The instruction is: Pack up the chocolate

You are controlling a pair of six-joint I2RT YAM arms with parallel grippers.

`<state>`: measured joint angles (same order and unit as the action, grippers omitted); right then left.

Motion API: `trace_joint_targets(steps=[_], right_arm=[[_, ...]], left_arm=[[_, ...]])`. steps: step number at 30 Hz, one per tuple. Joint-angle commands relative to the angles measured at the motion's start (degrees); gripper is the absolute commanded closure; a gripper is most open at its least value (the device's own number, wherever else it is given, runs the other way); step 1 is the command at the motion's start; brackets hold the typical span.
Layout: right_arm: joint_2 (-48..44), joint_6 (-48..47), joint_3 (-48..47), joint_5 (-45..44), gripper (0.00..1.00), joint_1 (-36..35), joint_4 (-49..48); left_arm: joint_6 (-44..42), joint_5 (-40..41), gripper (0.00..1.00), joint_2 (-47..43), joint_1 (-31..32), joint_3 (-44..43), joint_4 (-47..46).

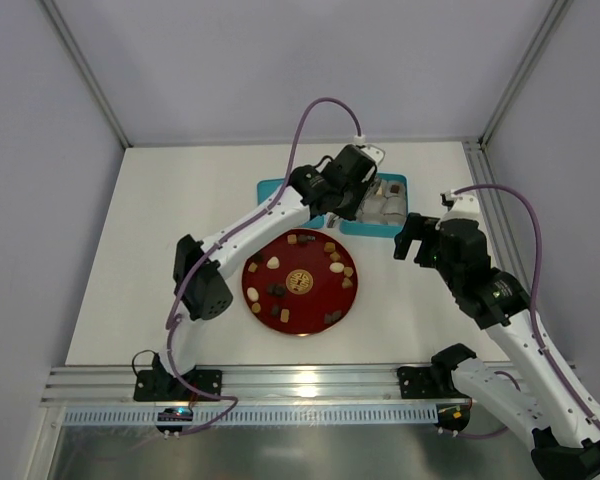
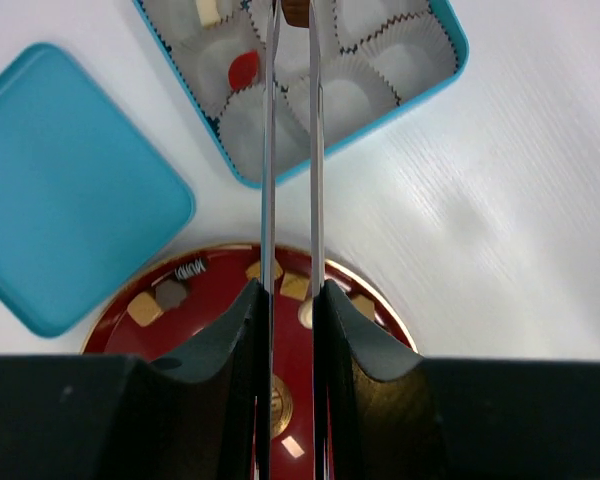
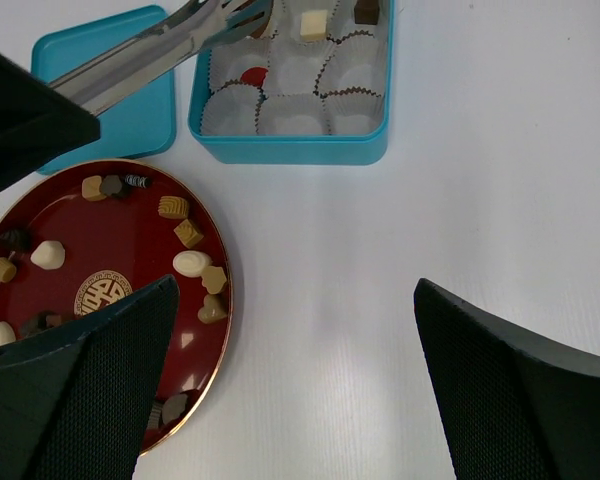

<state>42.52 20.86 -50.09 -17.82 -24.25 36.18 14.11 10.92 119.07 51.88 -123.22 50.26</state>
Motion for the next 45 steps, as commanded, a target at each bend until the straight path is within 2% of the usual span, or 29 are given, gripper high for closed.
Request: trace_joint_targets(steps=[1,17,36,45], right_arm=[[-0.25,-0.65,-3.0,-0.19,0.0,0.08,-0.24],[-0.51,-0.91,-2.03,-0.19,0.0,0.08,-0.76],[-0.86,-0.74,-1.42,-0.28,0.0,0.17,-0.59],[-1.04,-0.73,-1.24,-0.19,0.0,0.17,-0.68]], left_arm=[[-2.15,-0.63,0.86,3.0,-0.37,-5.09,-6.04],[-1.72,-0.63,0.83,9.69,-1.25,-5.01,-8.34],[-1.45,-1.08,0.76,8.46,-1.52,-0.62,-8.86],[-1.72,-0.64,0.69,8.46,-1.52,-0.27,-9.13]])
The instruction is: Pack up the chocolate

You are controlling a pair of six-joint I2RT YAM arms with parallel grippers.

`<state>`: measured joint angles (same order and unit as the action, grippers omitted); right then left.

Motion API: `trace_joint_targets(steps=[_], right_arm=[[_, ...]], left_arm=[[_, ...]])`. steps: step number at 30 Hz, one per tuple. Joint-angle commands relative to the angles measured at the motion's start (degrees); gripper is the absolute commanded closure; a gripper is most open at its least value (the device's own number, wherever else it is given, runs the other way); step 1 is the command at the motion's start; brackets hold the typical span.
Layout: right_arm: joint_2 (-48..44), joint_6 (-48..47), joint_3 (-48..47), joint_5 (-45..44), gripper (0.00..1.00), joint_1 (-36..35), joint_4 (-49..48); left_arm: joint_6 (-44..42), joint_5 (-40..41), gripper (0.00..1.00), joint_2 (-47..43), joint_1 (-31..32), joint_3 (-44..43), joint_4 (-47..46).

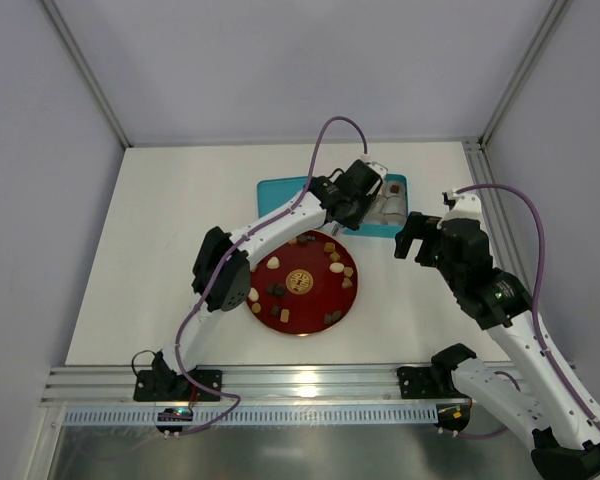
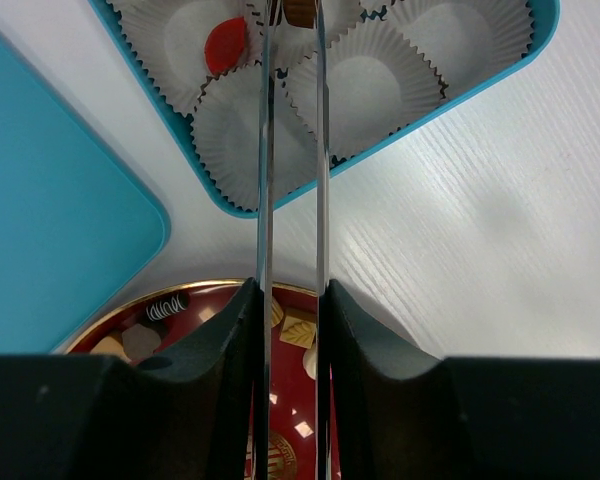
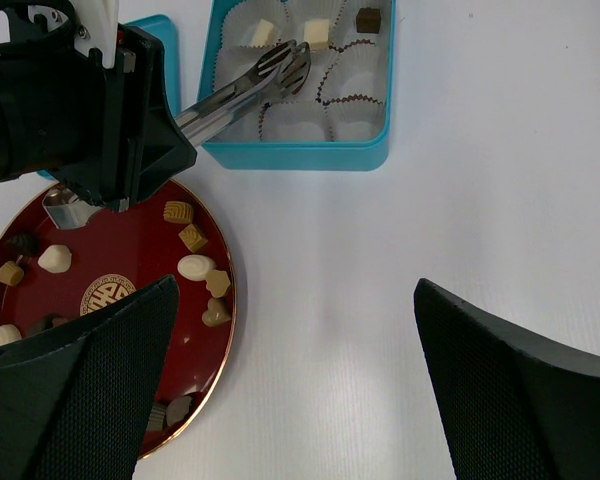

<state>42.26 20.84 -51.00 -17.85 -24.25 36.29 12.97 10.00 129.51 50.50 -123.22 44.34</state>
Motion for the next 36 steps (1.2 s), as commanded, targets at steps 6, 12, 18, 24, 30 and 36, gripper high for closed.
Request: trace_joint_targets(steps=[6,12,18,24,30,36], right_arm=[[-0.78,-0.63,-0.32,-0.17,0.0,0.17,-0.7],[-0.51,-0.62,-0.5,-0.17,0.0,0.17,-0.79],[-0.34,-0.71,-0.85,-0.17,0.0,0.08,-0.87],[-0.34,-0.71,-1.38,-0.26,0.0,0.17,-0.61],[-0.6,-0.54,-1.64,-0.44,0.0,0.08,-0.17],[-0.78,-0.36,-1.2,0.09,0.0,0.17,-0.08]], left_arm=[[-0.93,0.46,0.64,-2.07,-0.14,-0.53,-3.2],[-1.19,0.72,0.62,-2.69,-0.14,-0.53,-3.29],[-1.46,0.46,0.62,-4.79,-0.14,-0.36,-3.55],[-1.02,-0.68,0.62,-8.22,-0.14,1.31,-3.82],[1.88,-2.44,0.62,-16.03,-0.14,8.33,-4.87],[5.22,-2.62,0.62,-27.11,-0.14,19.23,-3.65]])
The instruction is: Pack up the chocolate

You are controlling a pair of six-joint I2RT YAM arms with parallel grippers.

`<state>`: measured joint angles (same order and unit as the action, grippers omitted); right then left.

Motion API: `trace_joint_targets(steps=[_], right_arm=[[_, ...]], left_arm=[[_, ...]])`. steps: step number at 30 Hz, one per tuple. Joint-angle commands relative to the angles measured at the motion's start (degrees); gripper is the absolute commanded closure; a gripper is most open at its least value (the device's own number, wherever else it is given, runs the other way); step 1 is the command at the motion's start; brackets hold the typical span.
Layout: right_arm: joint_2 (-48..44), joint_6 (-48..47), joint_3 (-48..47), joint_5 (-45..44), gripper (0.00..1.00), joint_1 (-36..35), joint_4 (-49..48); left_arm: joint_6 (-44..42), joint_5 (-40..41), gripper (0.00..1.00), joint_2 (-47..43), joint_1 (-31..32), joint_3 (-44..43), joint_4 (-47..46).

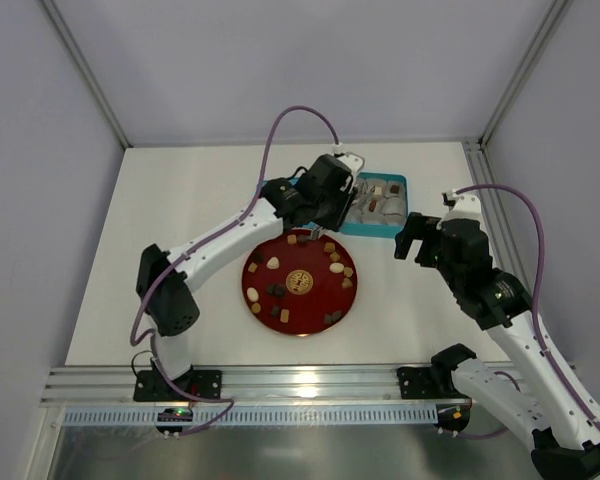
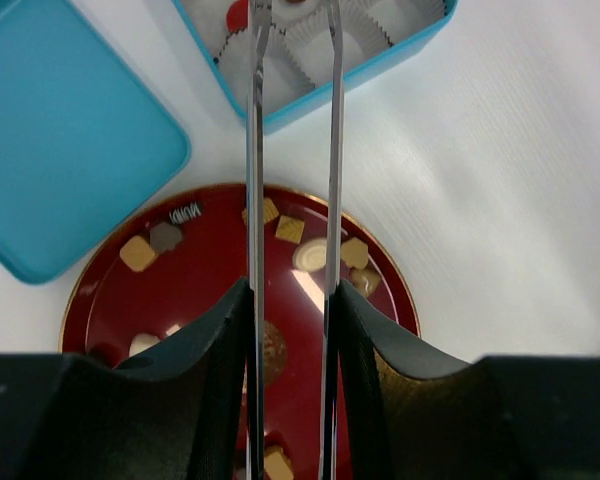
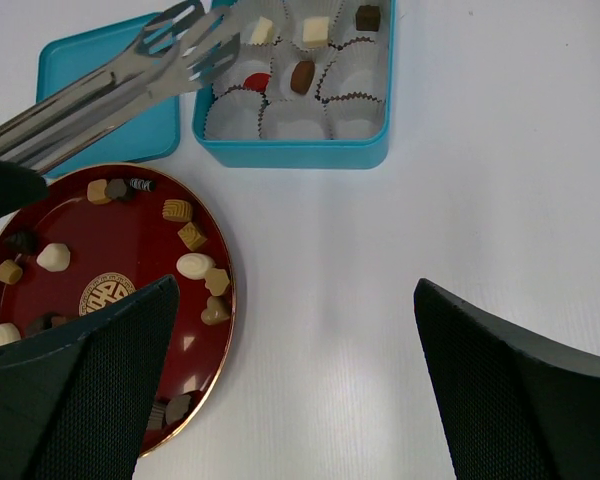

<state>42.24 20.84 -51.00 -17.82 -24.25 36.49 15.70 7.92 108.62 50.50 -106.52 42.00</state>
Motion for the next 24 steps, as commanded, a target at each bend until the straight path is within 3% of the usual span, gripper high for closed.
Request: trace_joint_targets(steps=[1,13,24], right_arm=[[-0.84,-0.36,-1.2,0.16,0.0,0.17,-0.37],[-0.05,0.16,0.55,1.39,0.0,0.08,-1.68],[1.27,0.69,1.7,2.71,0.0,0.08,-2.74]], left_arm=[[2.92,-0.63,0.62,-7.88,-0.14,5.42,-0.87],[7.32,1.3,0.62,-30.38,-0.05,26.17,14.68],[9.87,-3.17,0.61,-43.05,0.12,36.46,25.06]])
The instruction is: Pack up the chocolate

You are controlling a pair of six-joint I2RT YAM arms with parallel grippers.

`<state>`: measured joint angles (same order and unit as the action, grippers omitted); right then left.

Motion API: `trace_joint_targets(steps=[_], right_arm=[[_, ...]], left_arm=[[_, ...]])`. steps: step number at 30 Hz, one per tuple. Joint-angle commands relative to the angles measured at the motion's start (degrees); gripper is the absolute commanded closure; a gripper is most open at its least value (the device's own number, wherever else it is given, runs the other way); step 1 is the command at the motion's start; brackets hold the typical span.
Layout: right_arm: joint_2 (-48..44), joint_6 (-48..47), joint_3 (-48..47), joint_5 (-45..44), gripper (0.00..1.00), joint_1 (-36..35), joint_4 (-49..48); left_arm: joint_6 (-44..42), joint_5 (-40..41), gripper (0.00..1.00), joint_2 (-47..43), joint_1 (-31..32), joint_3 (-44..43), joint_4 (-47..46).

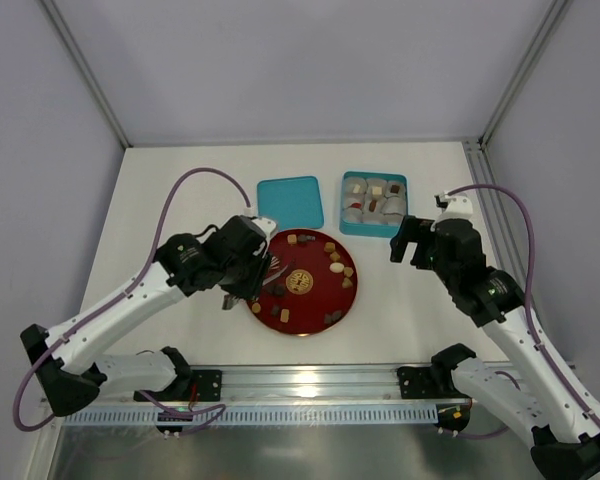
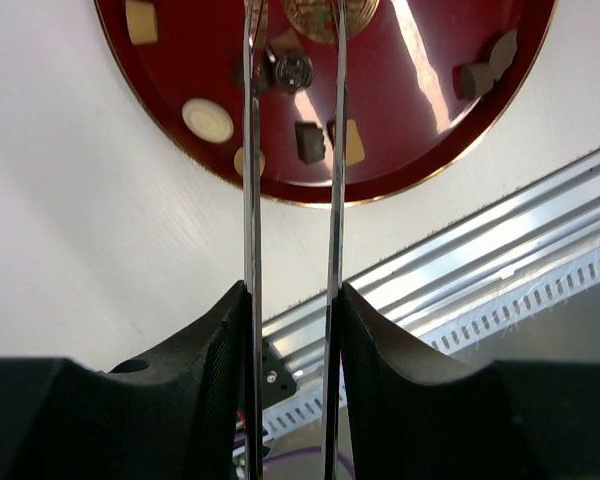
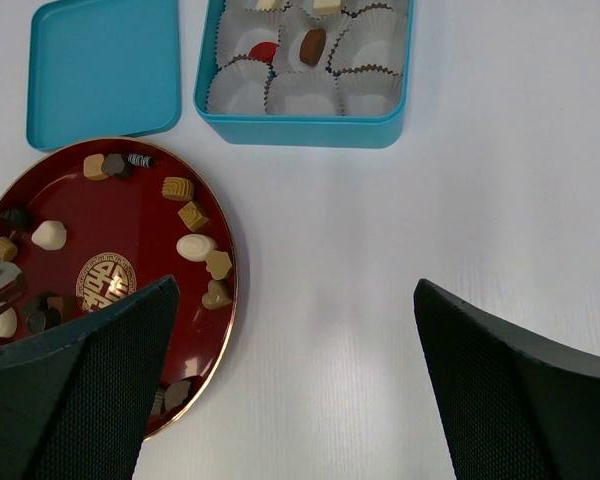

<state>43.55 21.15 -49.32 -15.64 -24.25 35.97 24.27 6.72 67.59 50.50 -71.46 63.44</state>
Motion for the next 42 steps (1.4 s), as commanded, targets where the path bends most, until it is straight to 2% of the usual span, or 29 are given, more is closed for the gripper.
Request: trace_joint_targets(steps=[1,10,22,42], right_arm=[[-0.04,0.39,0.19,0.52,0.0,0.17,-2.3],[-0.13,0.65,0.8,0.26,0.0,0.17,-2.39],[-0.4,0.74,1.07,0.17,0.0,0.17,-2.3],[-0.83,0.74,1.33,-0.27,0.0,0.08,-2.21]], left_arm=[[1.48,-2.15,0.61,-2.64,0.21,1.76,4.32],[2.45,-2.24,0.61,-6.07,0.74,4.58,8.63],[1.3,-5.05,0.6,-3.17,2.5,4.4,9.07],[1.3,-4.7,0.61,0.52,4.43,3.96,10.65]])
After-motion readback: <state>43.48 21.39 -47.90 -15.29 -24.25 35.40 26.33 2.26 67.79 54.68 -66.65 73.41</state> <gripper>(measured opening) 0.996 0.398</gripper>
